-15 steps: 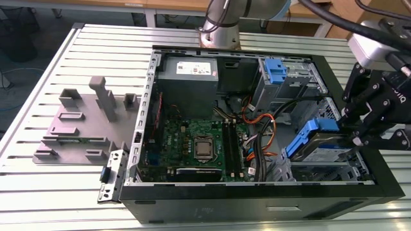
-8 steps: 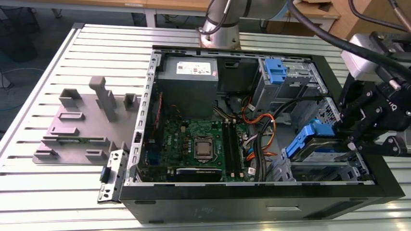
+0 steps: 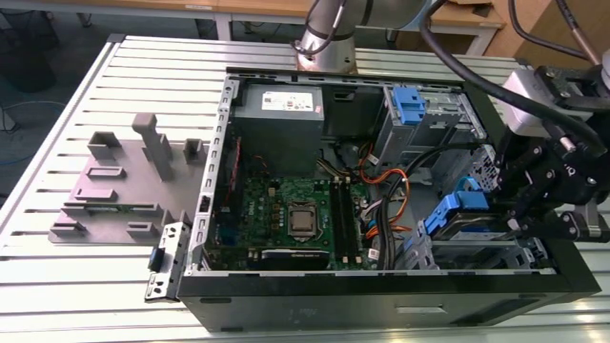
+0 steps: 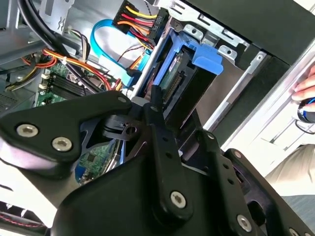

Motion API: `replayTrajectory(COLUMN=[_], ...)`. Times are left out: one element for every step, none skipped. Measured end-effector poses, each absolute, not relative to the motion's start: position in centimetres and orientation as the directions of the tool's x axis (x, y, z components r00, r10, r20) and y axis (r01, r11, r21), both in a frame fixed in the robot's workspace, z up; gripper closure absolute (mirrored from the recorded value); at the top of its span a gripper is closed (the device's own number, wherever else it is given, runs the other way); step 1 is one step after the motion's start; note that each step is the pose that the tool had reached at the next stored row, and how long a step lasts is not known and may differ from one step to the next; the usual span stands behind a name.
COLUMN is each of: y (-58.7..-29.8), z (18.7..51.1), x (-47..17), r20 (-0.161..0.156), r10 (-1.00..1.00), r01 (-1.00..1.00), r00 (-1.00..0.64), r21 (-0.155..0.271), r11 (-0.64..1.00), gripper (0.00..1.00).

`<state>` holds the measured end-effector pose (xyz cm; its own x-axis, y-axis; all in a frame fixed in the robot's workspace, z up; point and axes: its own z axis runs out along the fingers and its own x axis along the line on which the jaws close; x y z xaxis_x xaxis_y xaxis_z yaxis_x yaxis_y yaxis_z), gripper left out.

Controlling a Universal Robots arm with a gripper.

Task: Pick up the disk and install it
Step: 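Insert the disk into the insertion slot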

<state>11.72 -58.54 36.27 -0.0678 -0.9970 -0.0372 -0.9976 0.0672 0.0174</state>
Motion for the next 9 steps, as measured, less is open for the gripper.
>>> replayTrajectory(y=[-58.55,-58.56,-58.56,-58.56,-58.56,-58.57,-58.57,-58.57,-58.56], z=[36.1,35.92,35.77,35.7,35.67,35.68,35.68,35.67,35.67], x=[11.72,11.72,11.72,11.72,11.72,11.72,11.72,11.72,11.72], r20=[-0.037,-0.037,-0.036,-0.034,-0.033,-0.032,-0.032,-0.032,-0.032], r10=[-0.997,-0.997,-0.997,-0.997,-0.997,-0.997,-0.997,-0.997,-0.997], r01=[-0.998,-0.998,-0.998,-0.998,-0.998,-0.998,-0.998,-0.998,-0.998], r00=[-0.068,-0.068,-0.068,-0.068,-0.068,-0.068,-0.068,-0.068,-0.068], r21=[0.017,0.017,0.017,0.017,0.017,0.017,0.017,0.017,0.017], r11=[0.067,0.067,0.067,0.067,0.067,0.067,0.067,0.067,0.067], gripper=[0.65,0.65,0.65,0.65,0.65,0.65,0.65,0.65,0.65])
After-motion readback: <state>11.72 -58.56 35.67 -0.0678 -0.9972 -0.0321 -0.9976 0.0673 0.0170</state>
